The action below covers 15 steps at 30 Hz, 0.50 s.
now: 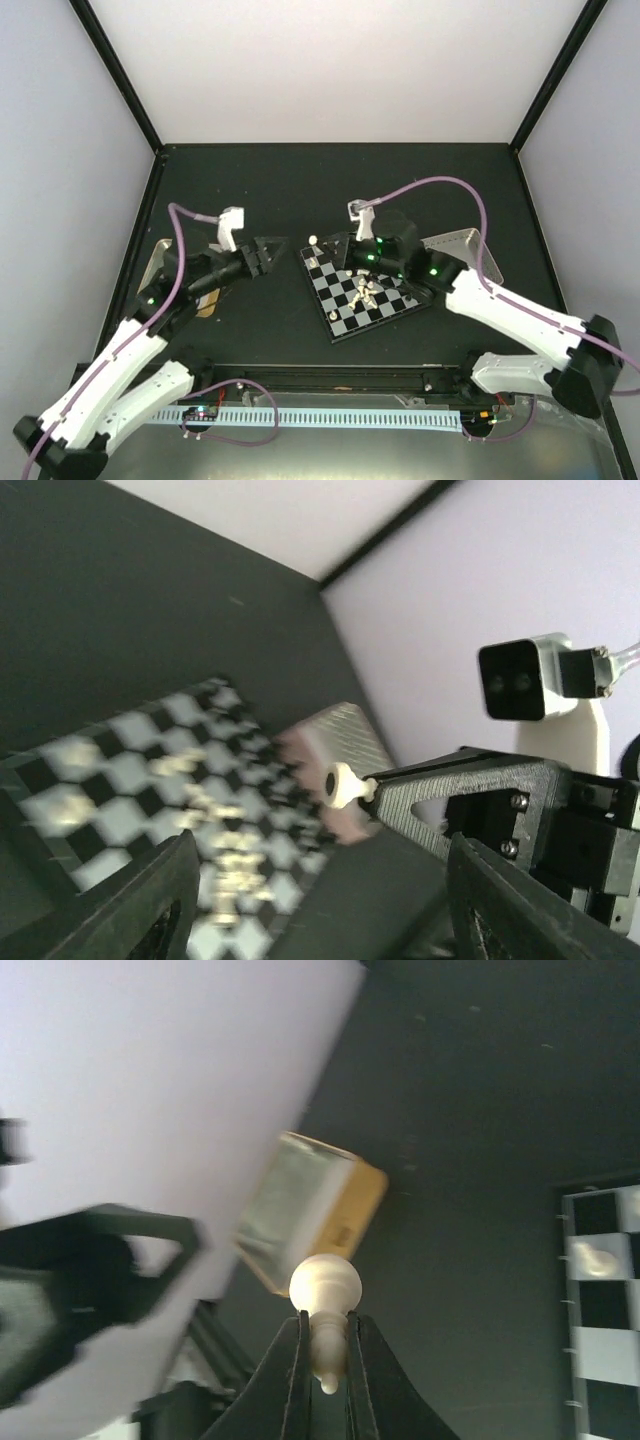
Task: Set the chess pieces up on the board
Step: Place the chess piece on the chessboard.
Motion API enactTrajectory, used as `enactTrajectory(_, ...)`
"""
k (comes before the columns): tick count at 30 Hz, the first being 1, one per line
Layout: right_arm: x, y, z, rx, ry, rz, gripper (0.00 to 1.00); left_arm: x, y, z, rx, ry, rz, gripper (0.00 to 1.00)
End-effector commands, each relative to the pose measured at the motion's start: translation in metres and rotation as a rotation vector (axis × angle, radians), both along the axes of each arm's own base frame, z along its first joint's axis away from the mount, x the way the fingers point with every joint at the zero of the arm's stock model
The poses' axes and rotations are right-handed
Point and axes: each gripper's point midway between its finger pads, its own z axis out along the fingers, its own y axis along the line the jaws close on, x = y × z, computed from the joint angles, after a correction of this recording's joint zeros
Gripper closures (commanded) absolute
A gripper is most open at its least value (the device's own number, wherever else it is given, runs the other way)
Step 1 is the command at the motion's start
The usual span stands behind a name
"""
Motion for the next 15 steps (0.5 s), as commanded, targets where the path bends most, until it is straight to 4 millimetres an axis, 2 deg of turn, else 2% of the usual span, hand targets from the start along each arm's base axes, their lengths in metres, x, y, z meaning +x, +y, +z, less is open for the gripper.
enactTrajectory(1, 0.017, -0.013, -0.068, -0.39, -0.015, -0.007, 0.99, 0.005, 0.075, -0.022, 0.327, -0.101, 0.307, 0.29)
enactTrajectory(4, 0.027, -0.015, -0.103, -0.586, 0.017, 0.014, 0.99, -0.004, 0.1, -0.024, 0.411, -0.151, 0.38, 0.26)
enactTrajectory(7, 0.033, -0.021, -0.134, -0.775, 0.06, 0.044, 0.99, -0.012, 0.113, -0.031, 0.453, -0.165, 0.408, 0.24)
enactTrajectory(11, 0.029, -0.026, -0.169, -0.965, 0.112, 0.103, 0.99, -0.016, 0.114, -0.05, 0.489, -0.143, 0.383, 0.23)
enactTrajectory(15, 0.023, -0.02, -0.191, -1.06, 0.148, 0.166, 0.97, -0.016, 0.113, -0.067, 0.516, -0.119, 0.368, 0.23)
